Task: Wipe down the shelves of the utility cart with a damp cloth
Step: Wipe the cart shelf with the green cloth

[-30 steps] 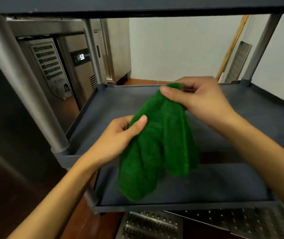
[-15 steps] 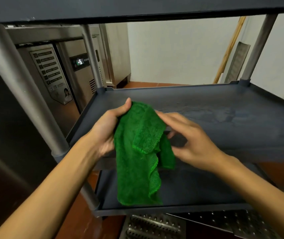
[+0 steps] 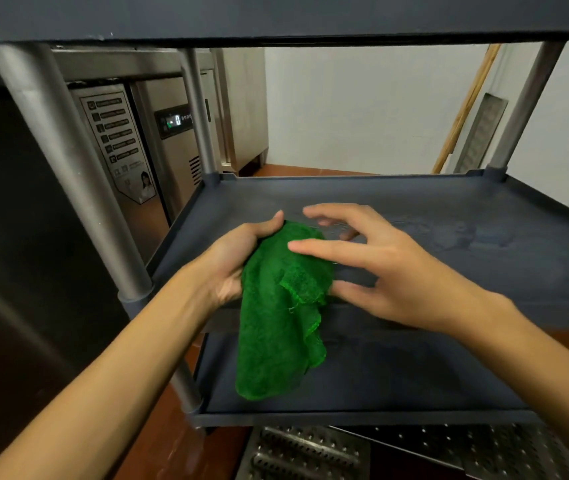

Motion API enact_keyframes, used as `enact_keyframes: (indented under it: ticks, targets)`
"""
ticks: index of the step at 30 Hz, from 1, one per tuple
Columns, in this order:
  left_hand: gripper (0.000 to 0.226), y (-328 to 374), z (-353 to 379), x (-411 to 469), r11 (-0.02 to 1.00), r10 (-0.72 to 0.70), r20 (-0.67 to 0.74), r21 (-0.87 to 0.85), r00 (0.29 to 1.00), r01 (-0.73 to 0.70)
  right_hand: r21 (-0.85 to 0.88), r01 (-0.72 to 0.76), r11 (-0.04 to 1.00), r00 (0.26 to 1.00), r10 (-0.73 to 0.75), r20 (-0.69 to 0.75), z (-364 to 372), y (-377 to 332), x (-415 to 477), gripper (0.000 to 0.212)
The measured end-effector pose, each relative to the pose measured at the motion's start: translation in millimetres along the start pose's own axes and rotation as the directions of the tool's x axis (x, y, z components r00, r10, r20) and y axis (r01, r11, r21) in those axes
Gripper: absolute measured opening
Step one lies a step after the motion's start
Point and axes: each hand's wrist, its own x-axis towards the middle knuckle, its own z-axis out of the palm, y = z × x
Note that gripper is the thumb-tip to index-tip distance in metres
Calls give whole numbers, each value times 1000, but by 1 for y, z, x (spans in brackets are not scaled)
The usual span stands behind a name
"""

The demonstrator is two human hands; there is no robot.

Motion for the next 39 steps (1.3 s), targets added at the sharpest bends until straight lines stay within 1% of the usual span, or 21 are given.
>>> enact_keyframes:
  ticks: [2,4,6,9,11,13,14,16,17,18,20,21,23,26,29,32,33,35,37,38,39]
  targets:
    - [44,1,3,0,1000,-6,18,10,1000,6,-70,58,996,995,-63,-77,4,2,6,48]
    - [46,3,5,1,999,-1,22,45,1000,0,-38,81,996,989,-85,-123,4,5,11,42]
    - [43,7,6,1,992,27,16,124,1000,-29,79,74,994,988,-62,-142,4,7,14,35]
    - [43,14,6,0,943,86,-36,326,996,-69,263,-28,964,980,78,-181,1,6,20,23]
    - [47,14,6,-1,829,145,-112,557,983,-59,339,-133,931,958,209,-196,-2,4,25,21]
    - [49,9,8,-5,656,265,-190,754,945,-32,420,-245,874,920,346,-183,-4,3,31,16]
    - [52,6,9,-7,611,370,-216,789,903,-62,434,-280,856,902,390,-187,-4,4,34,12]
    - [55,3,9,-14,620,588,-207,736,782,-271,405,-320,857,876,430,-219,-5,6,39,5]
    - [57,2,9,-19,623,645,-167,680,745,-386,389,-341,856,864,448,-230,-6,7,41,6]
    - [59,3,9,-26,614,659,-89,637,747,-466,379,-361,852,854,465,-233,-8,9,41,9]
    - [55,1,11,-35,556,618,91,652,781,-516,387,-388,836,847,489,-209,-12,13,41,14]
    - [47,0,12,-36,514,605,139,683,784,-518,399,-400,825,844,502,-192,-15,16,42,18]
    - [30,0,13,-35,475,611,148,718,777,-510,408,-430,806,831,530,-172,-21,20,43,29]
    - [30,4,13,-30,559,568,125,667,814,-493,387,-476,790,821,556,-126,-26,23,46,34]
    - [27,15,15,-23,626,517,117,624,848,-468,469,-501,728,783,612,-113,-29,27,50,37]
    - [20,30,19,-11,525,558,96,729,824,-440,602,-487,633,737,668,-105,-30,32,58,43]
    - [23,35,18,-9,497,540,102,763,836,-414,639,-481,600,718,688,-105,-30,34,61,44]
    - [29,42,13,-8,438,446,125,833,886,-338,745,-448,494,656,748,-102,-34,37,66,41]
    - [27,39,-1,-9,337,357,170,894,918,-297,867,-361,345,571,816,-87,-43,42,69,33]
    - [21,35,-10,-8,322,343,189,897,920,-304,902,-318,292,538,839,-82,-49,45,69,31]
    - [14,30,-19,-7,355,347,186,881,919,-312,918,-296,265,519,851,-78,-54,47,68,29]
